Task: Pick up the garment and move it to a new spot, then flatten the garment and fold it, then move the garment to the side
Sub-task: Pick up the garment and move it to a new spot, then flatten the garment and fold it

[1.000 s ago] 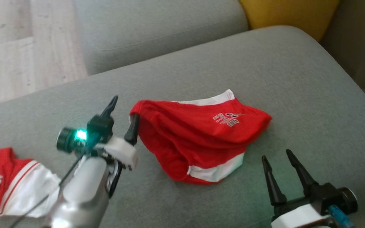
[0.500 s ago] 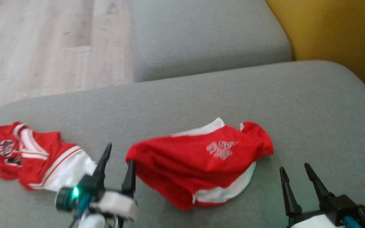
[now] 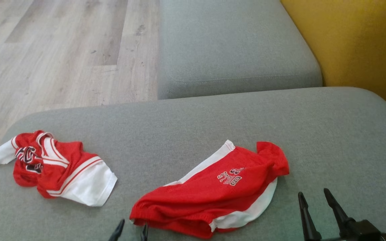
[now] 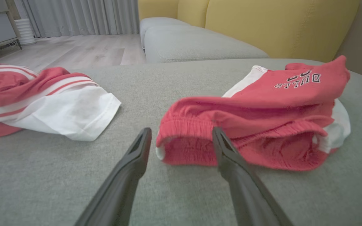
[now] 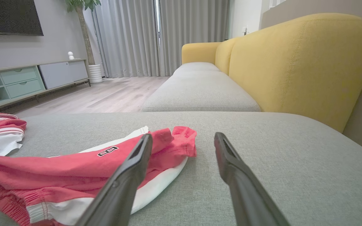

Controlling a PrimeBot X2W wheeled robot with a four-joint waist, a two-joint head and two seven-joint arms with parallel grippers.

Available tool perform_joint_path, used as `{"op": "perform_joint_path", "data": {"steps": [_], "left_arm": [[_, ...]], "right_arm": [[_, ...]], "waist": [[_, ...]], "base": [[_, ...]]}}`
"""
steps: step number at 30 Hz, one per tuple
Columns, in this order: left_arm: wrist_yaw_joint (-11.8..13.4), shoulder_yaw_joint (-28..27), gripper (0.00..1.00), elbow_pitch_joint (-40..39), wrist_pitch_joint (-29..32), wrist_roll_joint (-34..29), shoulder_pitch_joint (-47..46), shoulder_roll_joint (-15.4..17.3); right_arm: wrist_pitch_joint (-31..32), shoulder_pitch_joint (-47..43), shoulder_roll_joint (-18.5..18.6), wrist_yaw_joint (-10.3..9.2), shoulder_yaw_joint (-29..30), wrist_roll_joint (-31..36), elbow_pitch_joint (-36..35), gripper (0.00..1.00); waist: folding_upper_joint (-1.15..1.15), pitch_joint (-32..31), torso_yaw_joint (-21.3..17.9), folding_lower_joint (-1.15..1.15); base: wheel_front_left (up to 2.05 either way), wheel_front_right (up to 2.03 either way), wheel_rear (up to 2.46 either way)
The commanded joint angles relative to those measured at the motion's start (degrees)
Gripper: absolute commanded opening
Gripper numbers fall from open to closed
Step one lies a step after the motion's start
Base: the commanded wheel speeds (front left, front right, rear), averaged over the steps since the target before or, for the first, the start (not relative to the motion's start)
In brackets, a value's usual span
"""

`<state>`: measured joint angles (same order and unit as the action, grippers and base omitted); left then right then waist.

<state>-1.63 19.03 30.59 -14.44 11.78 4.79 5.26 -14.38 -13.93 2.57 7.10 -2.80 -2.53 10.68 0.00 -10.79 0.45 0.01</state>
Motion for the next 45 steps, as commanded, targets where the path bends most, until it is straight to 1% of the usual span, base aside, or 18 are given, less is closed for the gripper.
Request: {"op": "perform_joint_path", "data": {"steps": [1,4,9,12,15,17,24,32,41,45], "left_arm": [[-0.4,-1.4,1.0,-1.8,-0.6,-0.3,-1.4,0.5],[-0.4,-1.4,1.0,-5.3,-0.6,-1.3,1.2,0.9],[2.2,-4.7,1.0,-16.1,-0.6,-2.1,6.6,0.3],[3.2,-7.0,1.0,-22.3,-0.6,-2.1,9.9,-0.4],[3.4,-8.5,1.0,-27.5,-0.6,-3.0,12.4,-1.0],[3.1,-8.9,1.0,-29.7,-0.6,-3.8,13.5,-1.3],[2.6,-9.9,1.0,-31.1,-0.6,-5.2,14.5,-1.9],[2.4,-9.9,1.0,-30.0,-0.6,-5.8,14.7,-2.2],[2.5,-9.8,1.0,-29.1,-0.6,-5.9,14.5,-2.3],[1.9,-8.6,1.0,-27.9,-0.6,-4.7,14.5,-2.4]], "right_arm": [[-0.6,2.1,0.3,0.39,-0.9,-0.2,-1.9,1.0],[-0.6,1.5,0.3,0.39,-0.6,-0.2,-2.0,1.0],[-0.6,-0.2,0.3,0.39,0.5,-0.9,-2.5,1.0],[-0.6,-1.9,0.3,0.39,1.3,-1.5,-3.4,1.0],[-0.6,-3.8,0.3,0.39,1.1,-2.3,-4.5,1.0],[-0.6,-4.9,0.3,0.39,0.1,-2.7,-5.0,1.0],[-0.6,-7.3,0.3,0.39,-1.7,-2.5,-5.6,1.0],[-0.6,-7.2,0.3,0.39,-2.9,-2.9,-6.7,1.0],[-0.6,-6.9,0.3,0.39,-3.2,-2.5,-7.0,1.0],[-0.6,-6.8,0.3,0.39,-3.8,-1.7,-6.4,1.0]], "waist": [[0.0,-0.2,0.2,-0.01],[0.0,-0.6,0.7,-0.01],[0.0,-1.8,2.0,-0.01],[0.0,-2.8,2.4,-0.01],[0.0,-3.3,2.4,-0.01],[0.0,-3.6,2.4,-0.01],[0.0,-3.8,1.7,-0.01],[0.0,-3.3,1.3,-0.01],[0.0,-2.9,1.4,-0.01],[0.0,-2.6,1.2,-0.01]], "base": [[0.0,0.0,0.0],[0.0,0.0,0.0],[0.0,0.0,0.0],[0.0,0.0,0.0],[0.0,0.0,0.0],[0.0,0.0,0.0],[0.0,0.0,0.0],[0.0,0.0,0.0],[0.0,0.0,0.0],[0.0,0.0,0.0]]}}
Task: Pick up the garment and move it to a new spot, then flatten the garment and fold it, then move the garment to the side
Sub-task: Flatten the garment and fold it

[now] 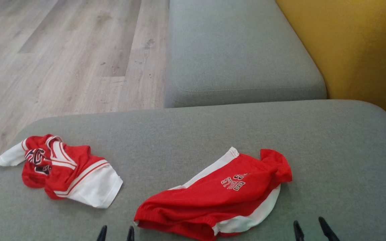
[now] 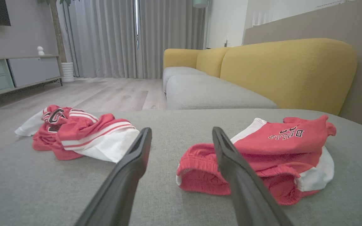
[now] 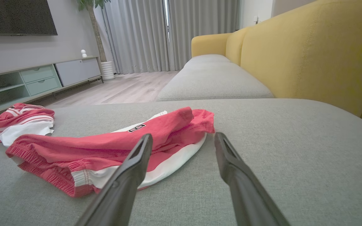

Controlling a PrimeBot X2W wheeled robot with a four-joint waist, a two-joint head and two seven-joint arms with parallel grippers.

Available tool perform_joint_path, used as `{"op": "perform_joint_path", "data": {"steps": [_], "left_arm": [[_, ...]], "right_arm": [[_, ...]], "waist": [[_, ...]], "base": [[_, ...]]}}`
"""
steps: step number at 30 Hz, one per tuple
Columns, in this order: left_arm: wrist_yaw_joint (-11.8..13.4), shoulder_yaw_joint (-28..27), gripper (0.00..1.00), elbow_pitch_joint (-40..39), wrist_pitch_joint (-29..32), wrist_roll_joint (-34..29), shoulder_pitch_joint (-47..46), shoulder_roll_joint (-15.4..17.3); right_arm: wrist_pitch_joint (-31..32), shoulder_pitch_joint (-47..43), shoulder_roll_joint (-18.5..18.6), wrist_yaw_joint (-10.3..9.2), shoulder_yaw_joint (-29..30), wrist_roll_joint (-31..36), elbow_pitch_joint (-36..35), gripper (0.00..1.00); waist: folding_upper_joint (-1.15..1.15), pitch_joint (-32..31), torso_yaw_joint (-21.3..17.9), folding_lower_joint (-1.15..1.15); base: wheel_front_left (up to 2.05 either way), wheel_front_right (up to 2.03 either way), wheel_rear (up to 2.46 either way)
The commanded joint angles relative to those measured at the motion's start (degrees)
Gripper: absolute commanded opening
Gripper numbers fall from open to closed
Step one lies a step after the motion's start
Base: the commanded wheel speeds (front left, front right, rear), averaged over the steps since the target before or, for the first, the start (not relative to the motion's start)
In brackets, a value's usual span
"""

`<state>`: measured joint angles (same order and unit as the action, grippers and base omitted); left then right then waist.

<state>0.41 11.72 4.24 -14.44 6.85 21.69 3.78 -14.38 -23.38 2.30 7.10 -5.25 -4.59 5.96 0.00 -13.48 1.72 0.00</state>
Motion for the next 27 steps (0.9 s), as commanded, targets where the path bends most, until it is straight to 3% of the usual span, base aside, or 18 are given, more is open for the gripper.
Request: {"op": "perform_joint_path", "data": {"steps": [1,9,16,22,27], "left_arm": [[-0.4,-0.8,1.0,-1.1,-0.6,0.9,-2.4,-0.9],[-3.8,6.3,1.0,7.1,-0.6,6.2,-5.7,-0.9],[-7.2,19.5,1.0,16.8,0.6,13.5,-14.4,-0.9],[-7.9,30.8,1.0,21.3,5.2,22.9,-21.0,-0.9],[-7.9,35.3,1.0,24.7,6.2,27.9,-24.9,-0.9]], "right_arm": [[-0.6,2.8,0.6,0.39,-1.6,0.6,-1.7,1.0],[-0.6,4.0,0.6,0.39,-1.6,2.0,-1.3,1.0],[-0.6,5.5,1.4,0.39,-2.4,2.6,-1.3,1.0],[-0.6,6.7,2.3,0.39,-2.7,2.4,-1.2,1.0],[-0.6,7.3,2.7,0.39,-3.0,2.3,-1.2,1.0]], "waist": [[0.0,0.3,-0.2,0.0],[0.0,3.0,-2.8,0.0],[0.0,6.3,-6.2,0.0],[0.0,7.8,-8.9,0.0],[0.0,8.5,-11.1,0.0]], "base": [[0.0,0.0,0.0],[0.0,0.0,0.0],[0.0,0.0,0.0],[0.0,0.0,0.0],[0.0,0.0,0.0]]}}
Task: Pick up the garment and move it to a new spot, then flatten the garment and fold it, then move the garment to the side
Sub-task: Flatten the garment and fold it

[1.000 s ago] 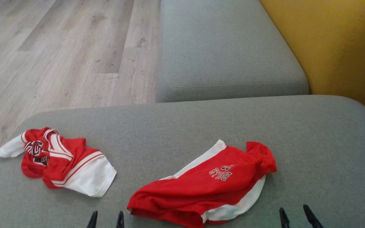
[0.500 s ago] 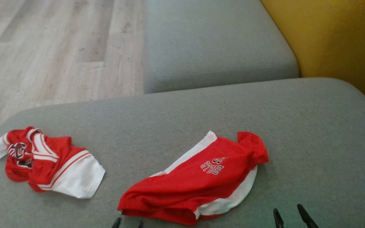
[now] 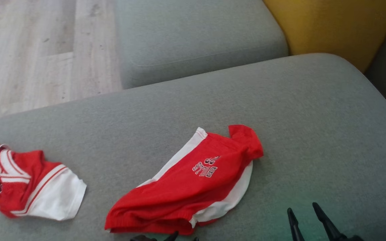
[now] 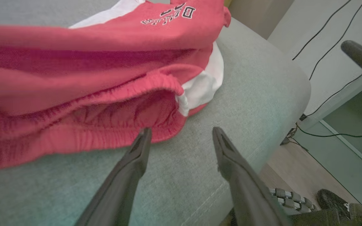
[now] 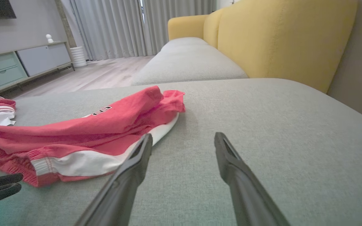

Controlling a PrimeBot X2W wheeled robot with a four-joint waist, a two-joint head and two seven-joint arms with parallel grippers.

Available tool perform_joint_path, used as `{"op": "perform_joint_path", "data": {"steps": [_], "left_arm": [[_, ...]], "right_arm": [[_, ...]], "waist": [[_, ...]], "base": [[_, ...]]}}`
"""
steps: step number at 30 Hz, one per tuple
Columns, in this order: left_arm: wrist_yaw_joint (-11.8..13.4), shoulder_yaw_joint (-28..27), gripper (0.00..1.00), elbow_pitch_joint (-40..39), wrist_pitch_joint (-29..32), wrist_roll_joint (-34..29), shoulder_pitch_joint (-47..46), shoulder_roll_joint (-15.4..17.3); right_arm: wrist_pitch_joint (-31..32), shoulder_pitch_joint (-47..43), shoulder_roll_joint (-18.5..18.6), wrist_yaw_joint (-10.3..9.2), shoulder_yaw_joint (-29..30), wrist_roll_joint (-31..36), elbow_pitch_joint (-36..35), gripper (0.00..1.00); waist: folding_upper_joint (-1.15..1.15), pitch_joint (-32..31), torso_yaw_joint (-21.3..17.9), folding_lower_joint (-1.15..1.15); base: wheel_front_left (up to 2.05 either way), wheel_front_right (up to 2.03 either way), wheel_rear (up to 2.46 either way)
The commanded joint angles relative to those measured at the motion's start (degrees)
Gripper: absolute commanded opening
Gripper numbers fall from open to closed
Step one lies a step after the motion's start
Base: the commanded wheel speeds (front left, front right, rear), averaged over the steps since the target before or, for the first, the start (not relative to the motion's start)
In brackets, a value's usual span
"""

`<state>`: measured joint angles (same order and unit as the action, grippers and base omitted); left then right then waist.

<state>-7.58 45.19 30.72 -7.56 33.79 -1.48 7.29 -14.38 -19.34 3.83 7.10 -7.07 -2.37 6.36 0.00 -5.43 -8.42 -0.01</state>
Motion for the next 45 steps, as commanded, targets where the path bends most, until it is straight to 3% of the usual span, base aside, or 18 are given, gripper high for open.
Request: {"op": "perform_joint_path", "data": {"steps": [1,13,14,16,17,22,29,37,45], "left_arm": [[0.1,2.5,1.0,-1.3,-1.0,1.6,-2.3,-4.4],[0.3,5.9,1.0,4.2,-5.7,4.5,-7.9,-4.4],[0.5,6.2,0.82,4.8,-5.9,4.6,-8.4,-4.4],[1.7,6.3,0.1,5.9,-6.3,4.6,-9.4,-4.4],[2.0,6.6,0.0,6.7,-6.4,4.6,-9.9,-4.4],[3.1,7.9,0.0,9.5,-6.7,4.8,-12.6,-4.4],[1.5,9.2,0.0,6.7,-7.3,2.9,-20.1,-4.4],[0.2,10.9,0.0,3.2,-5.9,1.3,-41.8,-3.0],[0.1,16.7,0.0,-2.4,-4.6,11.6,-64.3,3.1]], "right_arm": [[-0.6,3.3,1.2,0.39,-1.2,0.1,-1.7,1.0],[-0.6,3.2,2.3,0.39,-0.9,-0.1,-1.9,1.0],[-0.6,3.3,2.3,0.39,-1.0,-0.1,-1.9,1.0],[-0.6,3.4,2.5,0.39,-1.0,-0.1,-1.9,1.0],[-0.6,3.5,2.5,0.39,-1.1,-0.1,-1.9,1.0],[-0.6,3.7,2.5,0.39,-1.0,0.0,-1.9,1.0],[-0.6,4.2,2.0,0.39,-1.5,0.0,-1.8,1.0],[-0.6,6.2,1.5,0.39,-3.4,-0.2,-2.0,1.0],[-0.6,7.2,1.4,0.39,-4.0,-0.7,-2.4,1.0]], "waist": [[0.0,0.6,-1.3,0.01],[0.0,1.5,-3.0,0.01],[0.0,1.5,-3.1,0.01],[0.0,1.7,-3.3,0.01],[0.0,1.7,-3.4,0.01],[0.0,1.8,-3.8,0.01],[0.0,1.7,-4.9,0.01],[0.0,3.0,-8.0,0.01],[0.0,4.3,-9.8,0.01]], "base": [[0.0,0.0,0.0],[0.0,0.0,0.0],[0.0,0.0,0.0],[0.0,0.0,0.0],[0.0,0.0,0.0],[0.0,0.0,0.0],[0.0,0.0,0.0],[0.0,0.0,0.0],[0.0,0.0,0.0]]}}
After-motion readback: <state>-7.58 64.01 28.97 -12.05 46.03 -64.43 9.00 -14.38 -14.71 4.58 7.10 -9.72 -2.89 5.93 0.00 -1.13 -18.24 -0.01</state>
